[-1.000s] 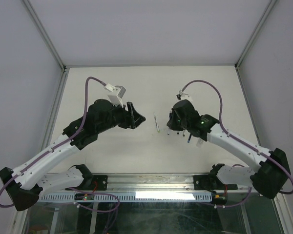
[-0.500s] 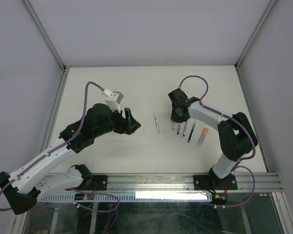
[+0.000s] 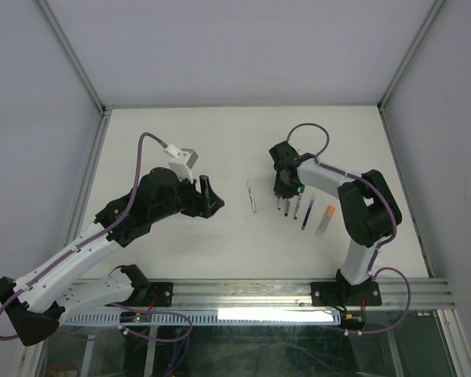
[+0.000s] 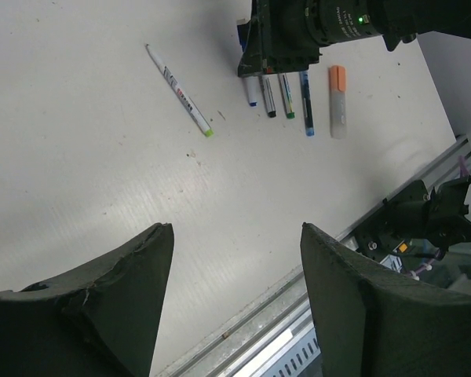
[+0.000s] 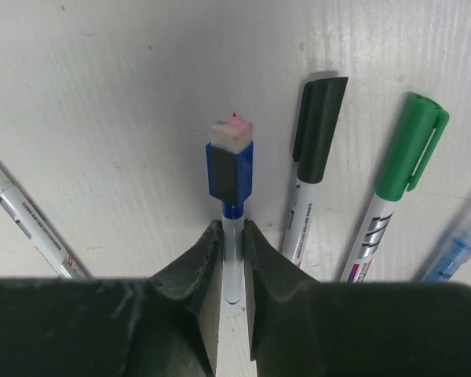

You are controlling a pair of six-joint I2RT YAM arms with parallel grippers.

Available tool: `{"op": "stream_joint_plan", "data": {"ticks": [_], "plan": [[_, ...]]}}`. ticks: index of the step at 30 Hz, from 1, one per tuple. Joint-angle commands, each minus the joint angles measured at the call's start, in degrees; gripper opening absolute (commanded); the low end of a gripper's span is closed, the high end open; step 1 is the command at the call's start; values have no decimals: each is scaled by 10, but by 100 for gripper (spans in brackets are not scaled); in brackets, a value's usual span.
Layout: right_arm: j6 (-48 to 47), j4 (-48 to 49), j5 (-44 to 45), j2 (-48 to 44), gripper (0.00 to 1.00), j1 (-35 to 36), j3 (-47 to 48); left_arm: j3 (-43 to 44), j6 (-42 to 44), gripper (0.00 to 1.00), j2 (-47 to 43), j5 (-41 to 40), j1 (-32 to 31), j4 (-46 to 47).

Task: Insert the pens into the pen caps
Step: Place the pen at the center of the board, then reset both arms

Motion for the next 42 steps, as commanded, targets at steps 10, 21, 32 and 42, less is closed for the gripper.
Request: {"op": "stream_joint_plan", "data": {"ticks": [10, 21, 32, 42], "plan": [[-17, 2, -48, -95, 34, -2, 16, 3, 13, 70, -14, -32, 1, 6], [-60, 77, -130, -390, 62, -2, -98, 3, 13, 79, -35, -75, 1, -13], [-62, 69, -101, -697, 99, -2, -234, -21, -3, 91, -127, -156, 1, -40], [-61, -45, -53, -764, 100, -2, -251, -52, -26, 99, -183, -219, 1, -71]]}}
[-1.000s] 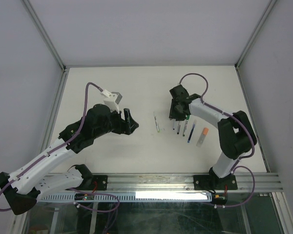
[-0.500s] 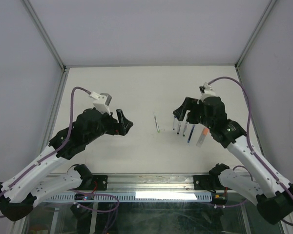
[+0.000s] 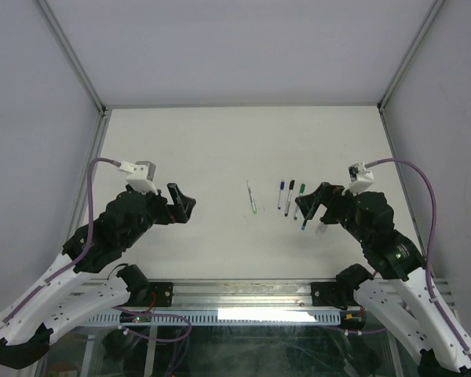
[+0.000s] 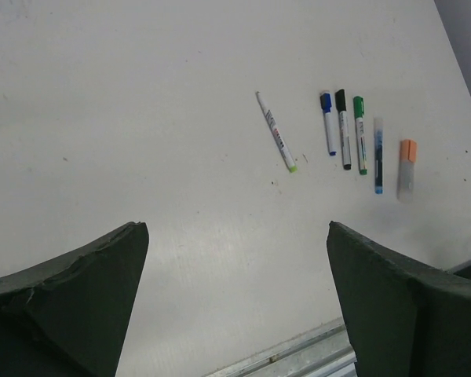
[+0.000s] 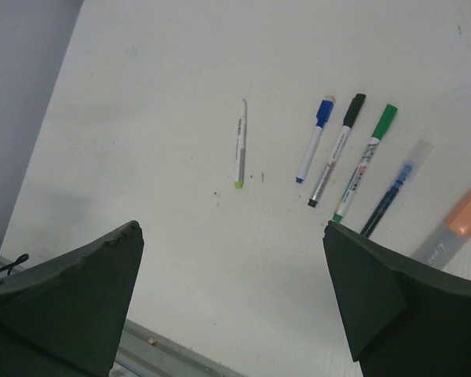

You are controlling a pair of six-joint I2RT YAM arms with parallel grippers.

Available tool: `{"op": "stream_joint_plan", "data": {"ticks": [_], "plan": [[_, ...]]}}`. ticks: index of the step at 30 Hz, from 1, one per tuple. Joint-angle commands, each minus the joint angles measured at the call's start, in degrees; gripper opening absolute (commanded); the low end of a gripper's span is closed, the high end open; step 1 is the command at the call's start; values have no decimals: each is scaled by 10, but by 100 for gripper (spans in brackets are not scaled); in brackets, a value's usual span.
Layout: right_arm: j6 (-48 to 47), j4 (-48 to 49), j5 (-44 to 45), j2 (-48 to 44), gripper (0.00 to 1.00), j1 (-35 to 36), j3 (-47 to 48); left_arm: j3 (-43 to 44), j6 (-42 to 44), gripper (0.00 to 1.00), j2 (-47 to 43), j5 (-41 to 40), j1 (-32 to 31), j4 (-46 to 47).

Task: Insert the pens into the pen caps
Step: Reset both arms

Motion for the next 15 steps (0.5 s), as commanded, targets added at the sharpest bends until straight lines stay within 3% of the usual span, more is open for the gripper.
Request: {"op": "stream_joint_plan", "data": {"ticks": [1, 9, 15], "plan": [[-2, -54, 37, -9, 100, -1, -1, -2, -13, 99, -22, -49, 1, -1], [-14, -37, 37, -56, 100, -1, -14, -14, -23, 99, -44, -78, 1, 1], [-23, -28, 20, -36, 100, -1, -16, -22, -25, 99, -68, -95, 1, 7]]}}
